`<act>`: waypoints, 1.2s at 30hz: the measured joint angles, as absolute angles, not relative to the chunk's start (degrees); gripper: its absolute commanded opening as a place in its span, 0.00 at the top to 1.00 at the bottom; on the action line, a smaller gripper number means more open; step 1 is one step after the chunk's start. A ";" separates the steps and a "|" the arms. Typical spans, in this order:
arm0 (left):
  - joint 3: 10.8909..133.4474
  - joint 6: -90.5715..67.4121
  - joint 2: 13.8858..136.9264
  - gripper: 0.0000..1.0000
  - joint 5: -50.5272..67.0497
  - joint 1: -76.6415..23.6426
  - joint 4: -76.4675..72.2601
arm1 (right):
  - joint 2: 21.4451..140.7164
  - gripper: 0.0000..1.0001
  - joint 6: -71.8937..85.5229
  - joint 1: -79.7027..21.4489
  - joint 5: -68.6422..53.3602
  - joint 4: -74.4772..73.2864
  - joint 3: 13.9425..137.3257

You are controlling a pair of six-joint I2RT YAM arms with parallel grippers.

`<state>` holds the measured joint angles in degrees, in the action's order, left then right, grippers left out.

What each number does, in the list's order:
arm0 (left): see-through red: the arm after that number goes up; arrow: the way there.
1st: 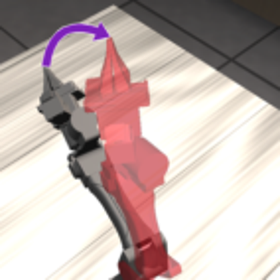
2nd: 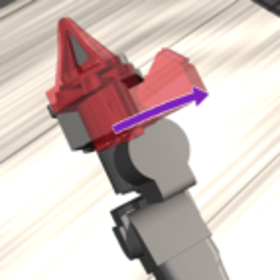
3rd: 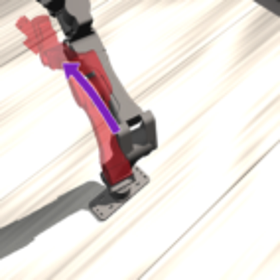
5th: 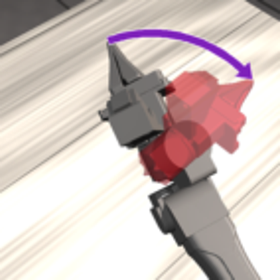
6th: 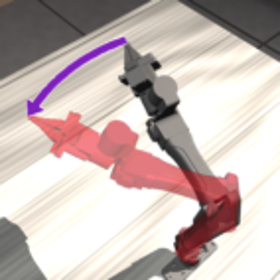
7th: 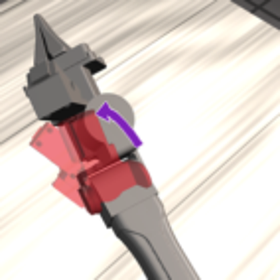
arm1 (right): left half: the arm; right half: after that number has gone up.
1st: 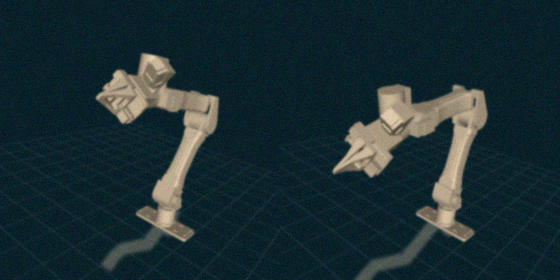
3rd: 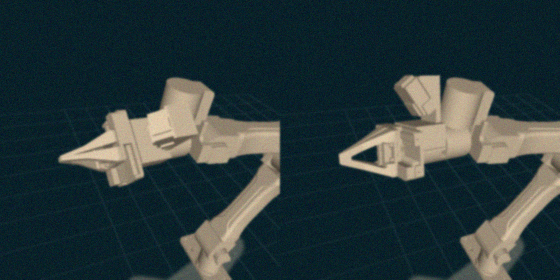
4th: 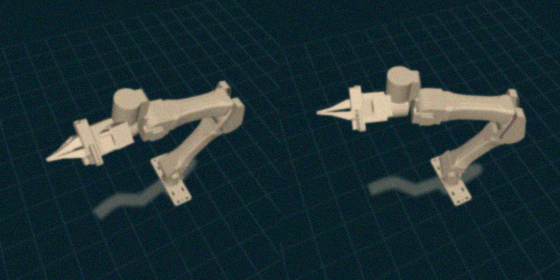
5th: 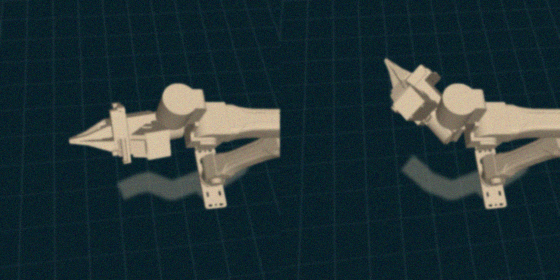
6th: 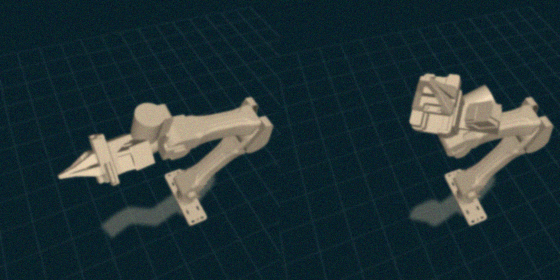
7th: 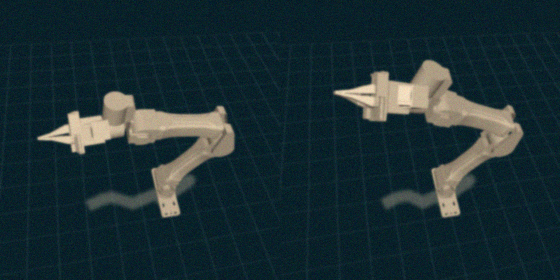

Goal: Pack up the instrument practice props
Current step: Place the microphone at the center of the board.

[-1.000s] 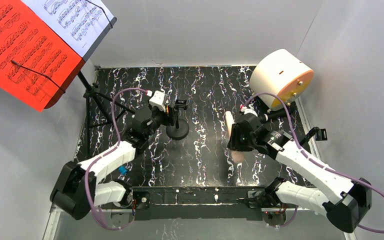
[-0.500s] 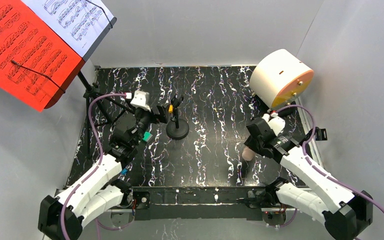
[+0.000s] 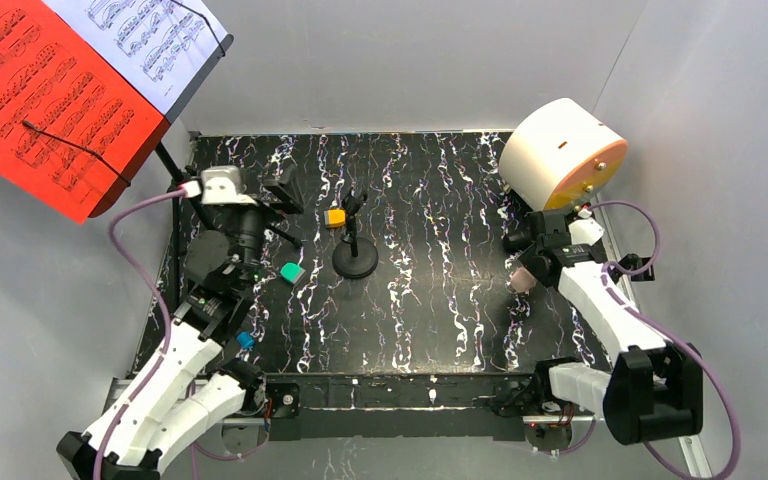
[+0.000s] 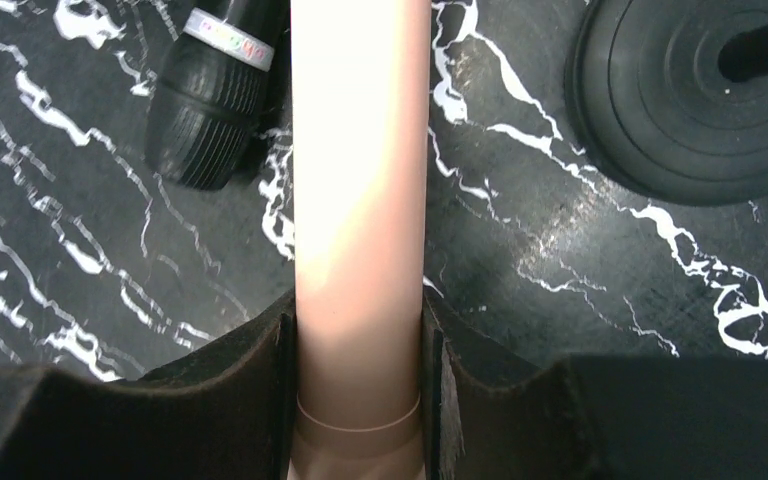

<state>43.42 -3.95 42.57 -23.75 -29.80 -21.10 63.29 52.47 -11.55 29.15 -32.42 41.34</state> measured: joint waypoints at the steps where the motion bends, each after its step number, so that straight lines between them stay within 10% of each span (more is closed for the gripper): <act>1: 44.64 -3.81 42.37 0.02 -25.04 -29.80 -21.63 | 64.71 0.90 52.21 -10.68 29.15 -31.29 41.34; 36: 32.25 5.10 35.42 0.02 -35.05 -28.23 -39.13 | 83.66 0.40 52.93 3.44 20.84 -14.46 42.98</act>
<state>32.25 5.10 35.42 -35.05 -28.23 -39.13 83.66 52.93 3.44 20.84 -14.46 42.98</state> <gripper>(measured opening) 0.983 0.589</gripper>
